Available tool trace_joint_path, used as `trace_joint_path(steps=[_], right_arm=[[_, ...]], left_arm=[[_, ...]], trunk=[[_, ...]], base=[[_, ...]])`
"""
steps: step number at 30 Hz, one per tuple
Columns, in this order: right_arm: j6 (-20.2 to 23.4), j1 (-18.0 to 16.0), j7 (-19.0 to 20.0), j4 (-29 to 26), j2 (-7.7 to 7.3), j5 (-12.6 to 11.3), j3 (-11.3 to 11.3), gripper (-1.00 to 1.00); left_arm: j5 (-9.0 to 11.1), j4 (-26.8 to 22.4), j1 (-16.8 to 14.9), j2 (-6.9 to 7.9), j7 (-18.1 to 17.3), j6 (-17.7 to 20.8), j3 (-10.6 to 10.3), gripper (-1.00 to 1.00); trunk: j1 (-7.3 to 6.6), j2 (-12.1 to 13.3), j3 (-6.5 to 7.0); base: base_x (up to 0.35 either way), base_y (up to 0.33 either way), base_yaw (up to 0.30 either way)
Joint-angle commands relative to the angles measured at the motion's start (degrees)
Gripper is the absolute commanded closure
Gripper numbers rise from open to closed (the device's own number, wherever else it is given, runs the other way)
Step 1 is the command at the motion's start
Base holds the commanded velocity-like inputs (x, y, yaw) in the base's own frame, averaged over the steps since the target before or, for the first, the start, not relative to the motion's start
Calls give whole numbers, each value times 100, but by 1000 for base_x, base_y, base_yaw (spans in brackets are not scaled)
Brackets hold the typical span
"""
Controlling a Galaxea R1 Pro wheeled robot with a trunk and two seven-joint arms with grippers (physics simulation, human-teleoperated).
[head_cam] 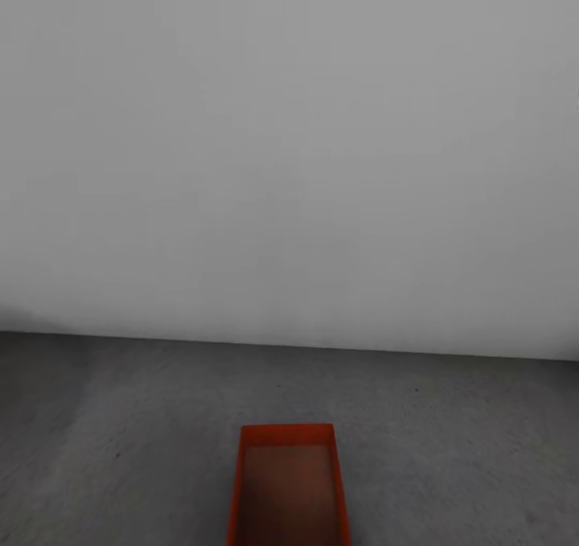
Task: Move the two storage containers from the living room to the garage. In the garage, place one container on the floor and stack the other container on top of it (either order is fine).
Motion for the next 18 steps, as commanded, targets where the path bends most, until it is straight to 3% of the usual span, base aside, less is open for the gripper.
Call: trace_joint_path(steps=[1, 18], right_arm=[[-33, -7, -9, 19, 4, -50, 49, -100], [-37, -7, -9, 19, 4, -50, 49, -100]], left_arm=[[22, 6, -3, -1, 1, -18, 29, -100], [22, 6, -3, -1, 1, -18, 29, -100]], trunk=[[0, -3, 5], [0, -3, 155]], base=[[0, 0, 0], [0, 0, -85]])
